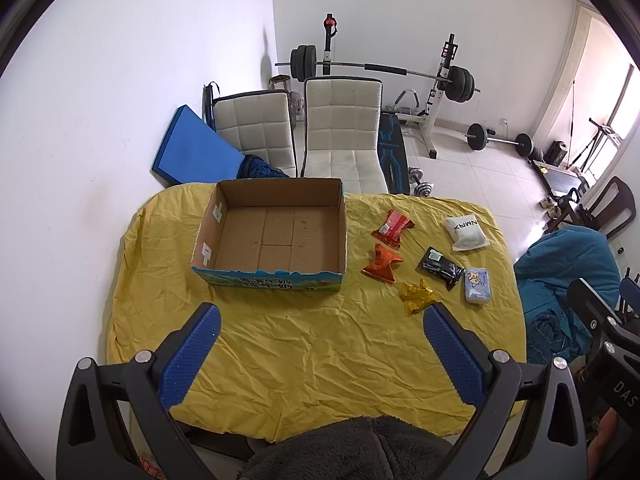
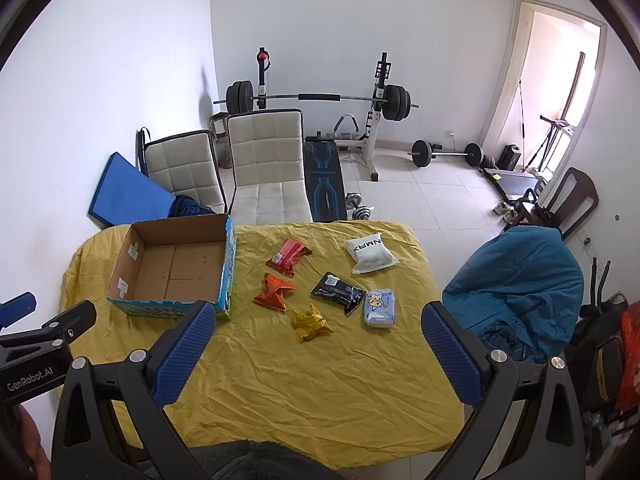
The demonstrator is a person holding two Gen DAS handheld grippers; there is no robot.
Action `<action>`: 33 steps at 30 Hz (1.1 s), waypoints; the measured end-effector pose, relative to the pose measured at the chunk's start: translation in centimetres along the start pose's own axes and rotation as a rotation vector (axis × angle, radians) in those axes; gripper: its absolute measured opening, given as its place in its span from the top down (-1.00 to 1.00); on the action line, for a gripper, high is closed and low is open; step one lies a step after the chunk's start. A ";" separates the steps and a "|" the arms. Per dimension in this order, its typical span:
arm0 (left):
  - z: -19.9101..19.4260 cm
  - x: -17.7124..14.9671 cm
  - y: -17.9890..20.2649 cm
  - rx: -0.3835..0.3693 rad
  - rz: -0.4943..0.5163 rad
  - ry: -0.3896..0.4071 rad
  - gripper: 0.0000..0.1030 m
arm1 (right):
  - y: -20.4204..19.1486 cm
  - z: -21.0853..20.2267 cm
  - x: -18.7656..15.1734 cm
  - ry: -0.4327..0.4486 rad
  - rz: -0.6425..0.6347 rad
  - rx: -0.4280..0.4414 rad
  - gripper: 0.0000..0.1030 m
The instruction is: Organize snacks
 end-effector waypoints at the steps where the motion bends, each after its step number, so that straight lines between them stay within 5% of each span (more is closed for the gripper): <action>1: 0.0 0.0 0.0 -0.002 -0.002 0.000 -1.00 | 0.0 0.0 0.0 0.000 0.000 -0.003 -1.00; 33: 0.2 0.0 -0.1 -0.001 -0.005 0.002 -1.00 | -0.5 -0.3 0.8 0.009 -0.007 0.009 -1.00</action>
Point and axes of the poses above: each gripper's, at about its wrist camera, not at the fingertips, and z roughly the way its jaws point, y to its right, x to its top, the point moved 6 cm from there along z, roughly the way its jaws point, and after that the axes turned 5 degrees about -z, right-handed, at the moved point
